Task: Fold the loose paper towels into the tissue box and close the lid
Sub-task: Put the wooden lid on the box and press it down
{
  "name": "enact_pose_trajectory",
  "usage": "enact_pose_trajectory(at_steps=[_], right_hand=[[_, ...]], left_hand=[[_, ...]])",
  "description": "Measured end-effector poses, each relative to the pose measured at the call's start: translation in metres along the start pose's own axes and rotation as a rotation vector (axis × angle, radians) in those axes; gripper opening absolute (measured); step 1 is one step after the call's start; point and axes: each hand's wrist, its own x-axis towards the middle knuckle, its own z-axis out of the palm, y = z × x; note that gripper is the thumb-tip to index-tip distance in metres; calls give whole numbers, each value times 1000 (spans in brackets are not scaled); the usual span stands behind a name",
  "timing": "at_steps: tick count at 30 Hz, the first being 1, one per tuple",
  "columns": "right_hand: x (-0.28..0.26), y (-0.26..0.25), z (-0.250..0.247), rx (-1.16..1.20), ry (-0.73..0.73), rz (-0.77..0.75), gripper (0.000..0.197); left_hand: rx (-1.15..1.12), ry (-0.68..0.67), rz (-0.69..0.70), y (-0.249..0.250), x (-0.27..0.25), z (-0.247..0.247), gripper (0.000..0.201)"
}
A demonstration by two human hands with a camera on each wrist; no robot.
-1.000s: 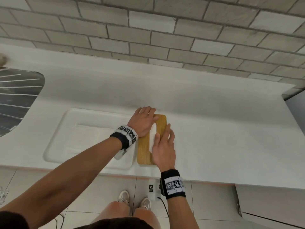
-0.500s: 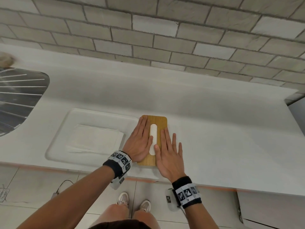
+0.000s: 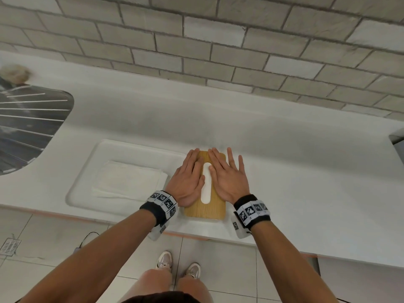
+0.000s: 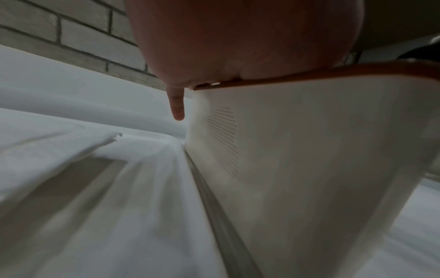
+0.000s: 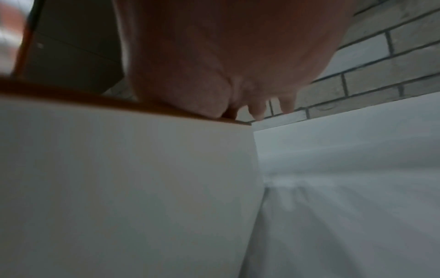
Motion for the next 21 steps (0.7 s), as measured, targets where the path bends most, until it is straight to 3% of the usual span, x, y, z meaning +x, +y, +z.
enact_pose_trajectory(at_steps=[4,6,15,21], right_hand=[[-28,-28,15,124,313,-48,37],[-40,-35,18,152,377,-31,27],[-16,-31,8,44,223,27,13],[-15,-28,11,28,277,-26,9]], left_hand=[[-46,8,-17,-1,-3,-3,59],[-74,14,-20,-1,-3,-3,57],[-80,20,-20,-4,-3,-2,58],[-69,25,-20,-3,-4,-3,58]])
